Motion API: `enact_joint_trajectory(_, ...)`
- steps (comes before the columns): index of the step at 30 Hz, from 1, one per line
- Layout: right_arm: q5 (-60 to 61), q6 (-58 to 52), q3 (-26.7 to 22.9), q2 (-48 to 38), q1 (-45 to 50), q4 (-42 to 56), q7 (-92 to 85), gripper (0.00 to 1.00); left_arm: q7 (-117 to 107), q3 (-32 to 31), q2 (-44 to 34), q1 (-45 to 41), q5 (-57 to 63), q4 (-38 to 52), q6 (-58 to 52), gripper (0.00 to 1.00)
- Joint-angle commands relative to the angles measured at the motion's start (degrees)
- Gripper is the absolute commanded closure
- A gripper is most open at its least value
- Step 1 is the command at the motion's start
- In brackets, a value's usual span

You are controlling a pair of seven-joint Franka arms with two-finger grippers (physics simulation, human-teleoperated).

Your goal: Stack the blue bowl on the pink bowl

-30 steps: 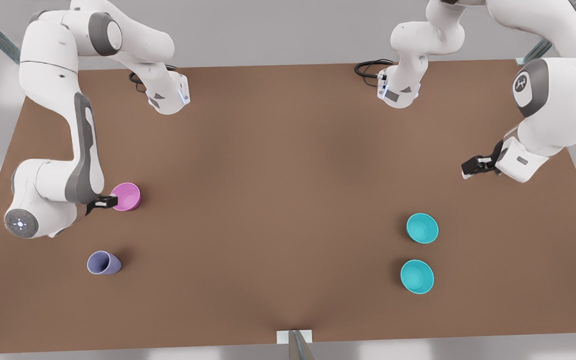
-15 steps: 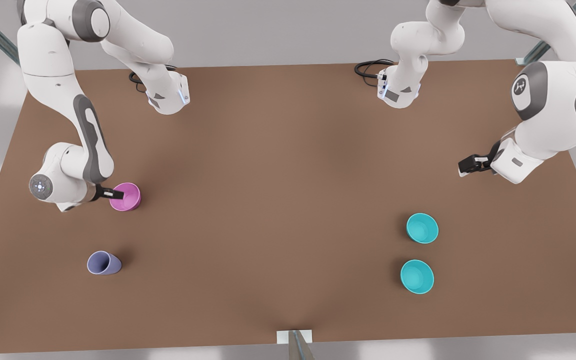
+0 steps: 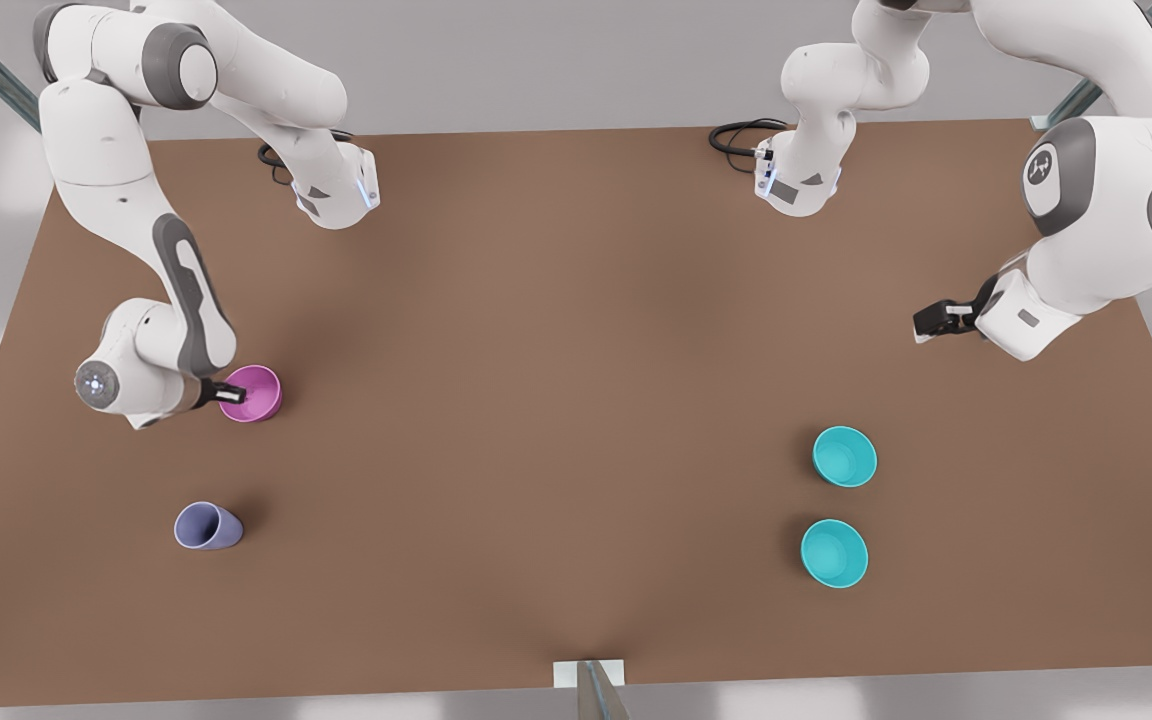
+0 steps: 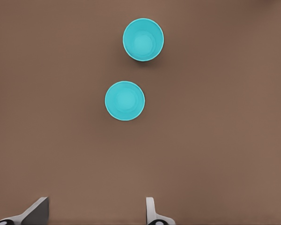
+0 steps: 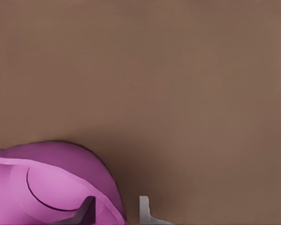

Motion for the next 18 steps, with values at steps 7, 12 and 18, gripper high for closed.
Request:
enact_joint_trajectory(7, -0.35, -11.58, 3.62, -1.0, 0.61, 8.23, -0.17, 0.79, 1.12, -0.07, -0.44, 0.0, 0.04, 0.03, -0.93, 0.0)
enact_joint_trajectory(12, 9.4, -12.56, 11.1, -3.98, 3.6, 9.72, -0.08, 0.79, 1.12, -0.07, -0.52, 0.0, 0.04, 0.12, -1.02, 0.0)
enact_joint_trajectory(18, 24.34, -10.19, 11.63, 8.57, 23.63, 30.63, 19.15, 0.79, 1.03, -0.07, -0.61, 0.0, 0.04, 0.12, -2.07, 0.0)
